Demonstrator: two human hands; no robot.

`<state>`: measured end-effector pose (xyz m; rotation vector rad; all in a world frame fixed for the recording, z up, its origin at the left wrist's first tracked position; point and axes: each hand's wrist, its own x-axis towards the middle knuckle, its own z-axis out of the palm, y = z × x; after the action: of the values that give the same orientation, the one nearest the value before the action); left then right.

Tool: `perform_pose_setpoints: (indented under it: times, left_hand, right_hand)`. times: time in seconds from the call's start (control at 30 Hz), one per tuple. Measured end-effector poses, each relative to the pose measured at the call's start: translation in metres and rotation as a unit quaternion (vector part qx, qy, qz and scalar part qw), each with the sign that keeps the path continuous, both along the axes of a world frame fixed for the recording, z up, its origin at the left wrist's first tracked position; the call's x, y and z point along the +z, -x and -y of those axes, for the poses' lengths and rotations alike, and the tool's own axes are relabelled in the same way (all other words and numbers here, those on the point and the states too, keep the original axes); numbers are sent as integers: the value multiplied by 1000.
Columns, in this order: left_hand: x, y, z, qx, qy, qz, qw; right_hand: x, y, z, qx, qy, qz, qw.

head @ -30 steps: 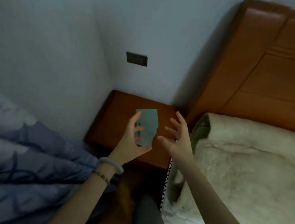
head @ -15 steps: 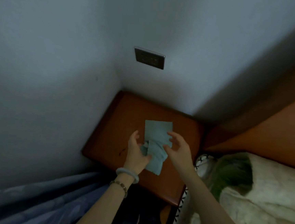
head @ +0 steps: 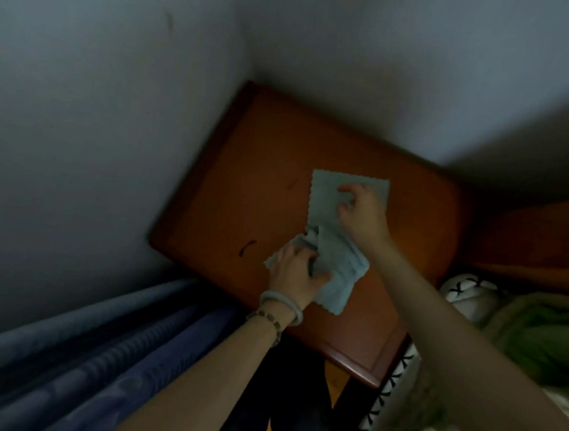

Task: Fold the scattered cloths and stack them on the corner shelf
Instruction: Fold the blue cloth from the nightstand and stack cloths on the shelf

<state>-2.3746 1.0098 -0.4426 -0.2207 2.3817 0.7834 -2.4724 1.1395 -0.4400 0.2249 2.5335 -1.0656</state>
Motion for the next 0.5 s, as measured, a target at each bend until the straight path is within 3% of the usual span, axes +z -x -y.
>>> perform_pose_setpoints:
  times: [0.13,0.3,0.37,0.5]
  left_hand:
    - [-8,-1,-6,52,-47,-13,997]
    - [3,-6,-6,48,-89,-8,995]
    - [7,-6,-2,48,-83,-3,995]
    - [16,-2,14,63,-47,-50,996]
  right_hand:
    - [-20,13,15,26,-29,-32,999]
    - [-37,32,24,74,-72,-16,995]
    - [-41,36,24,95,-110,-3,989]
    - [-29,32,20,117,-127,-67,983]
